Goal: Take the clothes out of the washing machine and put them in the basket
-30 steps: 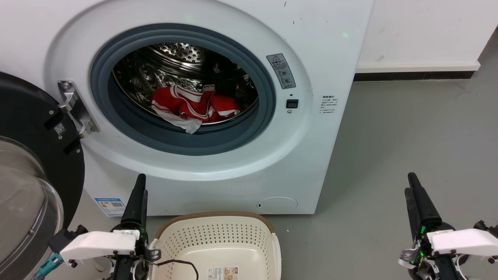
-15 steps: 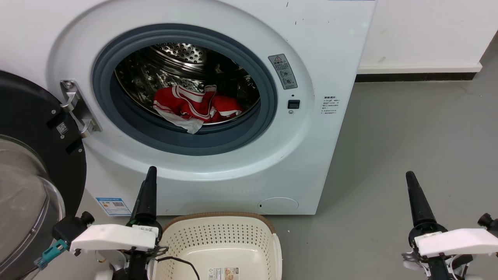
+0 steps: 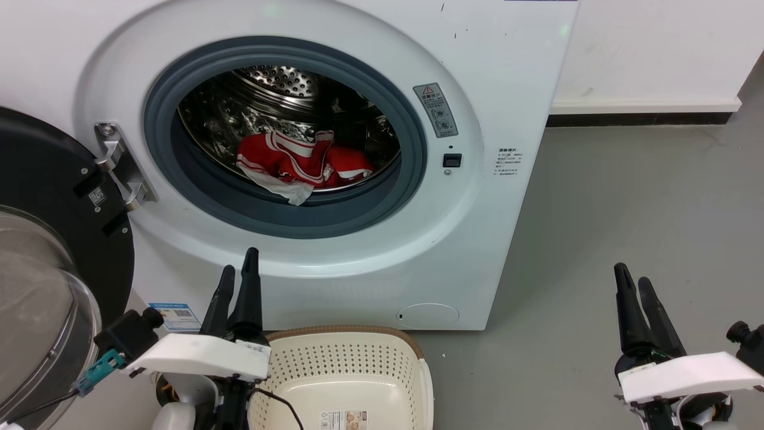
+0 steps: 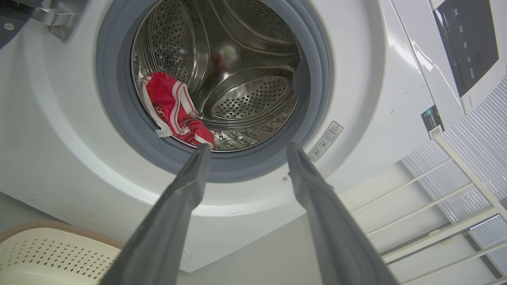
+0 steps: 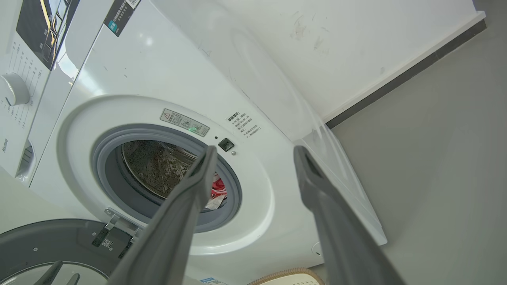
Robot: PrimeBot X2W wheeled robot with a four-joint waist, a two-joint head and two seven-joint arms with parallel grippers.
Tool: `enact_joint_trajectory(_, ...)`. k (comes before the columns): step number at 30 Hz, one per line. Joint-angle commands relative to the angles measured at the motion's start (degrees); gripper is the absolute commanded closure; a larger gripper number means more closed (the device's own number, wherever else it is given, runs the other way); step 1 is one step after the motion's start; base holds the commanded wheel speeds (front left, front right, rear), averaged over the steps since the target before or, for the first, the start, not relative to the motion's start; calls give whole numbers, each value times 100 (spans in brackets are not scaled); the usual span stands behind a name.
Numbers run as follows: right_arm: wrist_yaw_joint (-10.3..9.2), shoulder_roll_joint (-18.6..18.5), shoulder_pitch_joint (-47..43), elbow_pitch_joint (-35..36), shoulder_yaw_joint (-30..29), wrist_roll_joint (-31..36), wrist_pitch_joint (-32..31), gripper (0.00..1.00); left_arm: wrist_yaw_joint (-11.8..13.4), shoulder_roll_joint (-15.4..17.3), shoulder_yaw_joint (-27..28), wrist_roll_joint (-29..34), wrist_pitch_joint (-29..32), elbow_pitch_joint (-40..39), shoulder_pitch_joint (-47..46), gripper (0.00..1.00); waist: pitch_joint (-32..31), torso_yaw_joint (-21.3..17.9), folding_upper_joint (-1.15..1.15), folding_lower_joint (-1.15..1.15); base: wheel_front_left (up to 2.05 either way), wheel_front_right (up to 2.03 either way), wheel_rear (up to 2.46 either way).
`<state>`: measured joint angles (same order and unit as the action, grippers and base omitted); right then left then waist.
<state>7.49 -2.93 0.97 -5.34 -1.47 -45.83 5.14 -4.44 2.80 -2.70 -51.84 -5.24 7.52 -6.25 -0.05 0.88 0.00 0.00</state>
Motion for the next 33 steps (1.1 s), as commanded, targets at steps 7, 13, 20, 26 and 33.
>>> enact_joint_trajectory(7,0,0,-66,168,35,708,152,0,98,11,-140,882,-156,-47,-174,0,-5,12,0,0,0,0,0)
enact_joint_trajectory(13,0,1,-100,250,29,1186,152,0,134,11,-196,1402,-253,-11,-188,0,-10,20,0,0,0,0,0)
enact_joint_trajectory(20,0,2,-166,343,34,1640,145,0,160,12,-227,1926,-362,28,-195,0,-17,34,0,0,0,0,0)
enact_joint_trajectory(26,0,3,-200,381,51,1924,146,0,187,11,-246,2235,-433,56,-199,0,-32,47,0,0,0,0,0)
enact_joint_trajectory(33,0,4,-246,425,48,2347,144,0,210,12,-299,2670,-533,127,-203,0,-46,69,0,0,0,0,0)
